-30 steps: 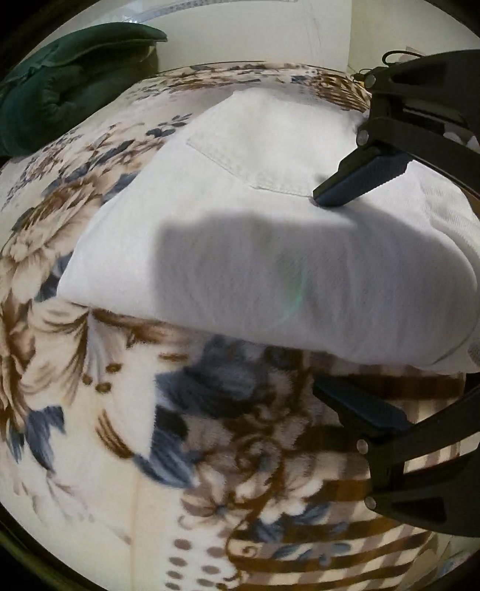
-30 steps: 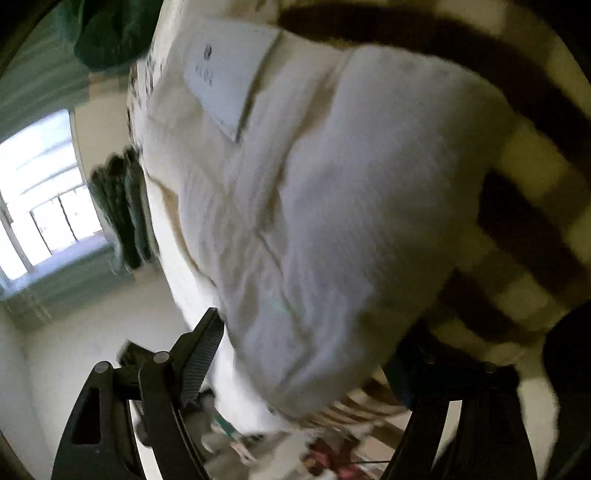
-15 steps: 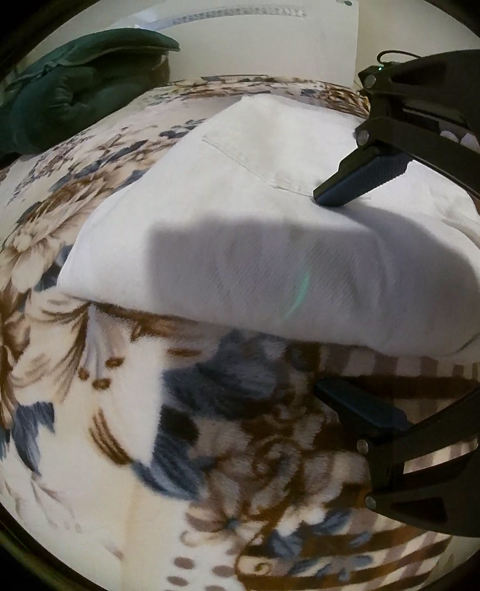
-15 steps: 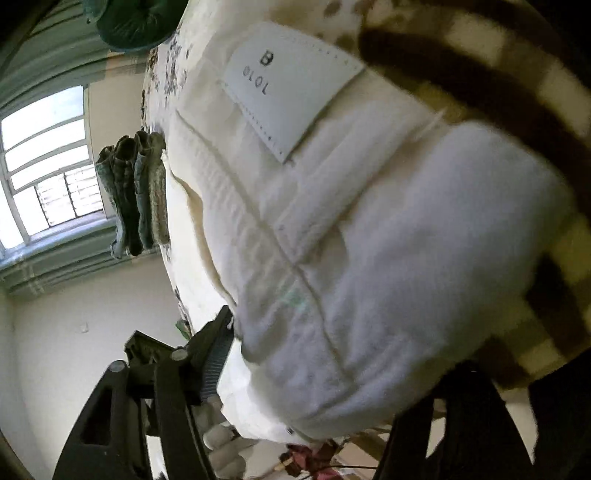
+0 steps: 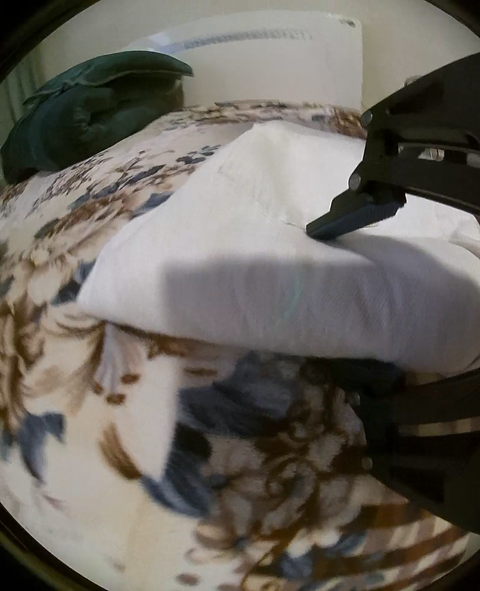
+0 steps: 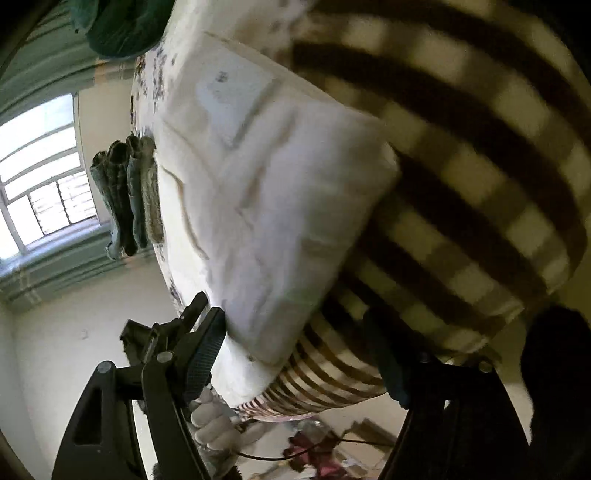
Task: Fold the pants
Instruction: 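Carry the folded white pants with both tools onto the stack of jeans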
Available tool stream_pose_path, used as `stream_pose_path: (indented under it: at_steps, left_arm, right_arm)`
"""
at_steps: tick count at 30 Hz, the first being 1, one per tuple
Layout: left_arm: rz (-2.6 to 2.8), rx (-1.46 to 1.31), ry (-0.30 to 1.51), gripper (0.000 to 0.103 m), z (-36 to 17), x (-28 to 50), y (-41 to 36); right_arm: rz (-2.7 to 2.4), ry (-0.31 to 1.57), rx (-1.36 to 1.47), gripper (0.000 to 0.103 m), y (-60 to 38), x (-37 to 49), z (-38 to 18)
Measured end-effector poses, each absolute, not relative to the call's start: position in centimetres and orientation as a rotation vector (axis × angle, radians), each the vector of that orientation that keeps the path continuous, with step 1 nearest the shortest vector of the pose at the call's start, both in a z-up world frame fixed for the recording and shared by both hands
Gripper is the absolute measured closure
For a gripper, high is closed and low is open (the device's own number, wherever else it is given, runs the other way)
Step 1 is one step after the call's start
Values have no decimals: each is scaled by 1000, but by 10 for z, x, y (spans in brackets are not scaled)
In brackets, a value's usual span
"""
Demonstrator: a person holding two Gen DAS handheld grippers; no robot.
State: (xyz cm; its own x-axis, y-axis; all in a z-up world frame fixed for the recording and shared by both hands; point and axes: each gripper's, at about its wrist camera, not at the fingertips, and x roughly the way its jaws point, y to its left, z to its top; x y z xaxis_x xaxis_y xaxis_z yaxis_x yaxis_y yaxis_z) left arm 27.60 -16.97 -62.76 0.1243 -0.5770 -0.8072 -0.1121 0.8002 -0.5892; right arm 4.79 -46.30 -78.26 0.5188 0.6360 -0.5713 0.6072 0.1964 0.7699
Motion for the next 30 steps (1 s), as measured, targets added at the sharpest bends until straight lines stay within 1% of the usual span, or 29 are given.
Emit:
stream_pose_path:
  at_steps: [4,10,11,12,13,14,15,16,17,18,19,20,24,30]
  left_arm:
    - [-387,-611,1419,39,-631,277,-170]
    - [-383,-620,1419,39,-629,277,-173]
    - [-382,-621,1420,39,-629,277,-173]
    - [-380,-618,1419,39,-629,278,-174]
    - [-380,-620,1420,39,-630,278,-173]
    - [-382,-616,1418,40,-628,278,-174]
    - [-385,-602,1403,52,-624,278,-177]
    - [-387,-581,1393,58,-620,278,-179]
    - [-389,-573,1380,63,-616,277,-181]
    - [-389,-580,1362,71,-611,275,-180]
    - [-394,-594,1341,77,-605,273,-178]
    - [-401,-615,1322,78,-599,272,-175]
    - [-420,-647,1270,80,-568,271,-171]
    - [-408,-667,1236,81,-509,277,-171]
  right_arm:
    - [59,1099,1464,15,-459,65,-795]
    - [118,1001,1495,18,-447,92,-781]
    - [110,1026,1476,21,-443,99,-783]
    - [105,1052,1465,27,-441,104,-788]
    - [84,1070,1465,38,-441,106,-795]
    - [71,1070,1480,46,-443,108,-798]
    - [70,1065,1495,51,-443,109,-799]
    - [81,1057,1495,59,-444,108,-795]
    - [84,1051,1485,63,-443,108,-791]
    - [85,1045,1482,64,-443,108,-786]
    - [84,1041,1476,66,-441,110,-781]
    - [83,1040,1464,67,-440,112,-775]
    - [110,1026,1424,69,-443,115,-741]
    - [159,1059,1320,69,-451,144,-667]
